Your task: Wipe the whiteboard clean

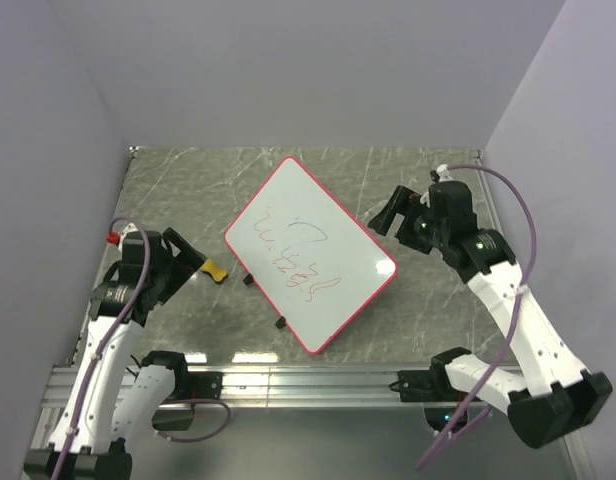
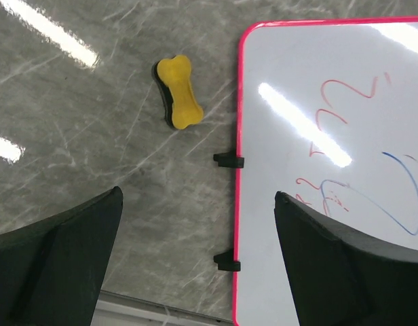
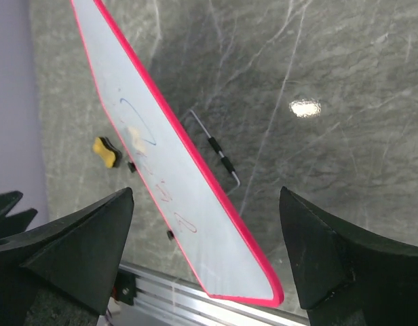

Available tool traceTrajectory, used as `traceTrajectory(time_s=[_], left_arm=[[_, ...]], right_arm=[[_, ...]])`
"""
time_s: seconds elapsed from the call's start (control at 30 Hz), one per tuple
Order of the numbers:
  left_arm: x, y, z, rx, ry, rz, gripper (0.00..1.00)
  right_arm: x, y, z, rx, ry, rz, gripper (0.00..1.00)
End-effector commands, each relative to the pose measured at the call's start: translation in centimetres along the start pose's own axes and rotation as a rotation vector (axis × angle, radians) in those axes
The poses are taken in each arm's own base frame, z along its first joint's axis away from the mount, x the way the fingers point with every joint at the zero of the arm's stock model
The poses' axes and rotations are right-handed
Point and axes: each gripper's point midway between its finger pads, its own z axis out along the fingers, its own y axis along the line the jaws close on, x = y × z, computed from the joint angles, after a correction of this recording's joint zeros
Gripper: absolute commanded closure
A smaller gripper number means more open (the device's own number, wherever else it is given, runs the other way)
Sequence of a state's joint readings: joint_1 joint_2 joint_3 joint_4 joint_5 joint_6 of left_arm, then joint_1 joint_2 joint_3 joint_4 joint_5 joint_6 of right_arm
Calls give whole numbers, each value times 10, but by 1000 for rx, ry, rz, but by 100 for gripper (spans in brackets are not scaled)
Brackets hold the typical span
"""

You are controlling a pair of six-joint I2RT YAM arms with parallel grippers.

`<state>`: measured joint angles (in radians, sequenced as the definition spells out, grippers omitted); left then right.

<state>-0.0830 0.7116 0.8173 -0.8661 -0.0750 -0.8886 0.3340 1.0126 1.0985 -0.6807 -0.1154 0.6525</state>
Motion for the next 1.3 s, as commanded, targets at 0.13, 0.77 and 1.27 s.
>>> traceTrajectory(time_s=[0.13, 0.77, 1.27], left_arm=[[14, 1, 27, -84, 63, -70, 3], [26, -8, 99, -317, 48, 53, 26], [34, -2, 139, -402, 106, 97, 34]], right_arm=[[-22, 32, -19, -100, -11, -107, 8], [-18, 45, -19, -172, 25, -118, 12], [-17, 33, -15, -120, 26, -125, 13]])
